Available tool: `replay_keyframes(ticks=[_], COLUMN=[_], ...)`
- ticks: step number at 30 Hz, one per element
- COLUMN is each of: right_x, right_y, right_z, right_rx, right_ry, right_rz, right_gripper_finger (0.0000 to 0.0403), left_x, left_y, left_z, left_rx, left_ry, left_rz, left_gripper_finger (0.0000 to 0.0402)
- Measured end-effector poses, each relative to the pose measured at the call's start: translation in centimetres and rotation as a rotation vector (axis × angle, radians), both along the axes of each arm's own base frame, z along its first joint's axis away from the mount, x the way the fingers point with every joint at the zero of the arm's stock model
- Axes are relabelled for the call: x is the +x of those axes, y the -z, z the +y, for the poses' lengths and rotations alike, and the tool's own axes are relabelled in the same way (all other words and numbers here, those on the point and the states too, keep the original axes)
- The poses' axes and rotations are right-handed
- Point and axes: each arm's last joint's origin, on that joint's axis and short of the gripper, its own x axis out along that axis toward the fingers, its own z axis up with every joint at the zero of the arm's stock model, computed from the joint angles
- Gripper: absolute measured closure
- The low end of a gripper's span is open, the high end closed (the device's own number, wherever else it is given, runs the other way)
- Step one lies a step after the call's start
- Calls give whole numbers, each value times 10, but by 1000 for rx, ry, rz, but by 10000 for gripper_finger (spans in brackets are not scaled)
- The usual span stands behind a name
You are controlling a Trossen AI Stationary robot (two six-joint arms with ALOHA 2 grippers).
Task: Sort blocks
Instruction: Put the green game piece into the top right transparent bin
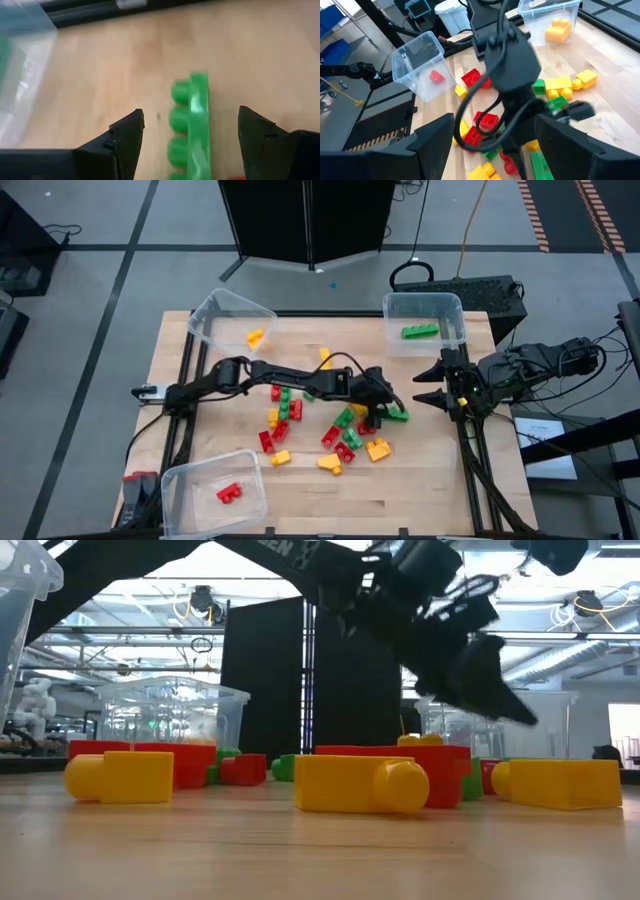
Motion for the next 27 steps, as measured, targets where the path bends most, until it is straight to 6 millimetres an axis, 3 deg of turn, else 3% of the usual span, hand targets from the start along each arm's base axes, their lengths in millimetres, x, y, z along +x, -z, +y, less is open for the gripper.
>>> replay_keyframes(ticks=[12,18,21,27], right_x=[0,0,0,0], right_y=[1,2,2,2], right_z=[0,0,0,0], right_rx=[-6,-6,-7,-10], right_ry=[-1,0,0,-1], right_rz=[13,22,23,25], right_gripper_finger=[131,131,131,131], left_x=[2,1,0,-3], left_y=[33,37,37,44], left_z=[-5,1,3,1], left_rx=[44,-21,-25,-57], left_ry=[-8,-12,-9,18], left_rz=[85,112,121,174], left_gripper_finger=[182,189,220,321])
